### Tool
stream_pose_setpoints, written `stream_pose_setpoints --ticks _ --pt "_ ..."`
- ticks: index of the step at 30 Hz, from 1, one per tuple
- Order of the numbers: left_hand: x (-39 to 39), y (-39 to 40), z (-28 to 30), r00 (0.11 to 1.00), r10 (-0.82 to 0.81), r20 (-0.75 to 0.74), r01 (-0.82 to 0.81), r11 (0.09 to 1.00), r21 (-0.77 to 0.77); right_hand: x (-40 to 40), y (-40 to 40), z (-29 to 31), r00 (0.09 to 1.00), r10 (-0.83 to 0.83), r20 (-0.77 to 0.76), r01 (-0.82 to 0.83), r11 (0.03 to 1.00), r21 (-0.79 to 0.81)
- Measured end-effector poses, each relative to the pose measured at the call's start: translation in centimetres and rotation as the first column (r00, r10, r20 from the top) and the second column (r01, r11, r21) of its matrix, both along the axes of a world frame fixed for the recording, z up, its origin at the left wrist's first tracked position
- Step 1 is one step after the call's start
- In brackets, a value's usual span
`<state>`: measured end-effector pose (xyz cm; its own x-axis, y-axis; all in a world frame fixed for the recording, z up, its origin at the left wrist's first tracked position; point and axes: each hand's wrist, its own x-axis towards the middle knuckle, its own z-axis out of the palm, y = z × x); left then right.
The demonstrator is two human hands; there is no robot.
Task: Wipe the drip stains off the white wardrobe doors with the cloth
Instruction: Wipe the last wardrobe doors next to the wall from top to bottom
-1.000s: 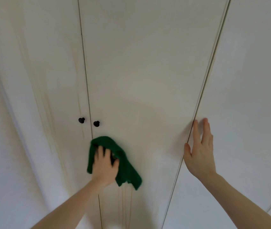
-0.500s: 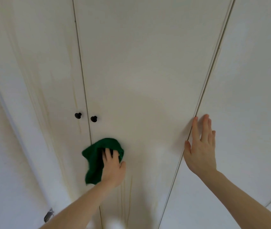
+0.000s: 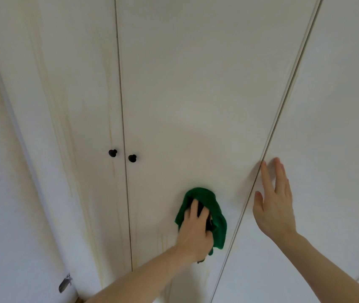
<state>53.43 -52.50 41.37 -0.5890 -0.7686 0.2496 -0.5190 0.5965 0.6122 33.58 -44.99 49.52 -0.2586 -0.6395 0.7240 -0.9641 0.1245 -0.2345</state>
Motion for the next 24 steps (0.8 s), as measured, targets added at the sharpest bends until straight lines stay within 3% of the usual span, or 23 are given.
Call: stream_pose_setpoints --ticks 4,7,10,16,24 --pt "3.6 -2.5 0.8 0.984 0.066 -0.166 -0.103 0.968 -0.227 -0.6 1.7 0.1 1.0 0.029 -0.007 -0.029 0.999 -0.041" --pt "6.2 -5.0 1.4 0.955 0.157 -0.251 -0.231 0.925 -0.301 -1.0 2.2 -0.2 1.0 0.025 0.011 -0.025 0.999 -0.036" --pt "7.9 -7.5 2.0 0.918 0.282 -0.277 -0.35 0.906 -0.238 -1.4 2.1 -0.5 1.0 -0.001 0.026 0.001 1.0 -0.018" --pt "9.8 -11.3 1.6 0.83 0.512 -0.221 -0.509 0.858 0.073 -1.2 1.0 -1.2 0.999 -0.042 0.031 0.041 0.999 0.011" --pt "4.3 -7.6 -0.3 0.872 0.484 -0.08 -0.469 0.87 0.151 -0.7 -0.1 -1.9 0.993 -0.101 0.065 0.098 0.994 0.051"
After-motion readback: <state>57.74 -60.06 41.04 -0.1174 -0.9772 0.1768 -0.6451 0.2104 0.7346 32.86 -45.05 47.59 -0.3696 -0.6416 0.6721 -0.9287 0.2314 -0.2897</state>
